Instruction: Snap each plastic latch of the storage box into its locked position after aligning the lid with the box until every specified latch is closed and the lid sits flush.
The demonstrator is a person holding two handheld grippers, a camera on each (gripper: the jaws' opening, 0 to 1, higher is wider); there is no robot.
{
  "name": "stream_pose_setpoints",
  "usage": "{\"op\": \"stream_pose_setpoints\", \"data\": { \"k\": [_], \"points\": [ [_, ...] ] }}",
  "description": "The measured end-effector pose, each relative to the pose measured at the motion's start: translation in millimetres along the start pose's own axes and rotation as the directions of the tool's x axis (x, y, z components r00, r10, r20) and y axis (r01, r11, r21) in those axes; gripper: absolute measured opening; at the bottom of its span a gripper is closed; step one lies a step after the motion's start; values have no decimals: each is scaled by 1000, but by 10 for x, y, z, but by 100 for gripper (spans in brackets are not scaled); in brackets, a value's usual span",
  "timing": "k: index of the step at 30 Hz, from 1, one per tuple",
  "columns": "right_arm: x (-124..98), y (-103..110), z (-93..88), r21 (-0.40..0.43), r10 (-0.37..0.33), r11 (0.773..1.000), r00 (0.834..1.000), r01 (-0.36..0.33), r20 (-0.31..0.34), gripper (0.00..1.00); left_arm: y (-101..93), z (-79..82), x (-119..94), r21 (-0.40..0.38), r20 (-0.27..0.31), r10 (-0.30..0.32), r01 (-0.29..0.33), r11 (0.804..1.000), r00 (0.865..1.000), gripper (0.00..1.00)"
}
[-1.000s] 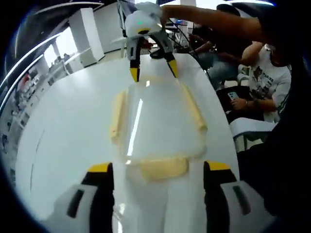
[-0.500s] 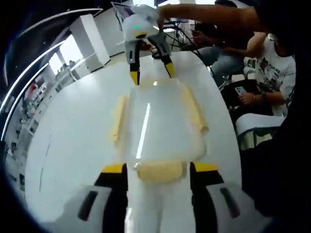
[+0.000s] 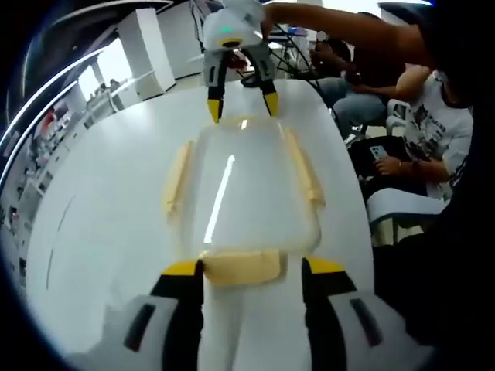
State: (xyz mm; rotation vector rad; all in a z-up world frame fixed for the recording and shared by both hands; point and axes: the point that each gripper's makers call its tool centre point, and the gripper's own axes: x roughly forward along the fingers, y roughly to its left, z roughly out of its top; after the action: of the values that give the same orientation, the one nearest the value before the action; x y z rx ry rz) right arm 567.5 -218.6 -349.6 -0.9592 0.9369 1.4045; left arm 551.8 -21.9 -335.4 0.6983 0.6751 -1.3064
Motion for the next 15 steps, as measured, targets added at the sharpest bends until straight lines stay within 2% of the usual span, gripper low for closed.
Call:
{"op": "stream_pose_setpoints", "data": {
  "k": [8,9,11,13,14,15],
  "points": [
    [7,4,-17,-17,8,1000,1000,-8,-18,54,13,9,39,-22,-4,-1,1,1000,1000,49],
    [5,14,-18,-18,8,1000,1000,-8,-19,52,15,15,45,-23,-3,-3,2,1000,1000,49],
    [-11,25,-33,-13,6,1000,1000,-6,-24,41,3,16,46,-17,12,-19,20,1000,1000,46],
    [2,57,-27,-53,17,998,1000,-18,-12,41,-55,3,57,-53,25,-60,61,997,998,41],
    [-5,59,-43,-38,15,999,1000,-15,-15,41,-27,36,54,-34,40,-43,44,998,998,41],
    [-5,55,-49,-31,13,999,1000,-13,-15,41,-56,22,42,-45,28,-55,56,997,998,41]
  ]
}}
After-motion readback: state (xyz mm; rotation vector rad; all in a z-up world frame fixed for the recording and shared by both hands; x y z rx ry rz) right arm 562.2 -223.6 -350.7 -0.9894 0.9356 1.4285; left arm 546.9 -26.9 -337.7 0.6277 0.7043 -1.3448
